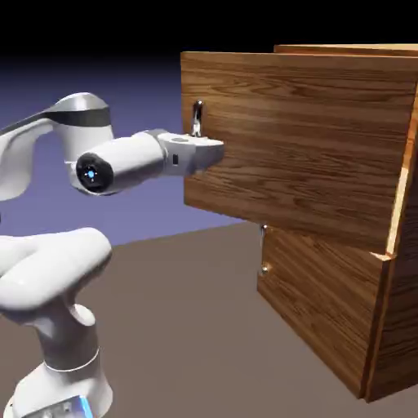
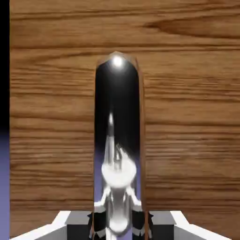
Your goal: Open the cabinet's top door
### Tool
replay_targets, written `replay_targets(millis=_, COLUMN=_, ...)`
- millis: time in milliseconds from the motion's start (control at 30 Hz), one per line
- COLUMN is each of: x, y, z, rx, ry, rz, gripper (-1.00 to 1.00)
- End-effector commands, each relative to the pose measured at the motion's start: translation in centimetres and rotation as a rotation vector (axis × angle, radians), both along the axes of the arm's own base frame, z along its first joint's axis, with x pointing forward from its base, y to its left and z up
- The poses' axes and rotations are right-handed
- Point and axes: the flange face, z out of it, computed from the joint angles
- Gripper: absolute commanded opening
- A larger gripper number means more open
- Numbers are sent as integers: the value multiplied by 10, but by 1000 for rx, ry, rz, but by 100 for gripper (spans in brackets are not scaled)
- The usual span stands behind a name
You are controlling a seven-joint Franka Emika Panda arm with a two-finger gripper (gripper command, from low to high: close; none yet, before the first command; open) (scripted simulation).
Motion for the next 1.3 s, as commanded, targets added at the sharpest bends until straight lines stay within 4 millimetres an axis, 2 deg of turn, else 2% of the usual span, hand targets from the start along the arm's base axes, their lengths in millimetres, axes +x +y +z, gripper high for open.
replay_targets(millis=0, x=-3, y=-5, z=0, rx=0, ry=0, rz=13, gripper=-100)
replay_targets(millis=367, x=-39, y=-69, z=0, rx=0, ry=0, rz=185, gripper=-100)
replay_targets(millis=733, x=-68, y=-162, z=0, rx=0, ry=0, rz=412, gripper=-100)
replay_targets(millis=1000, x=-75, y=-240, z=0, rx=0, ry=0, rz=595, gripper=-100)
replay_targets(millis=1267, x=-70, y=-310, z=0, rx=0, ry=0, rz=760, gripper=-100)
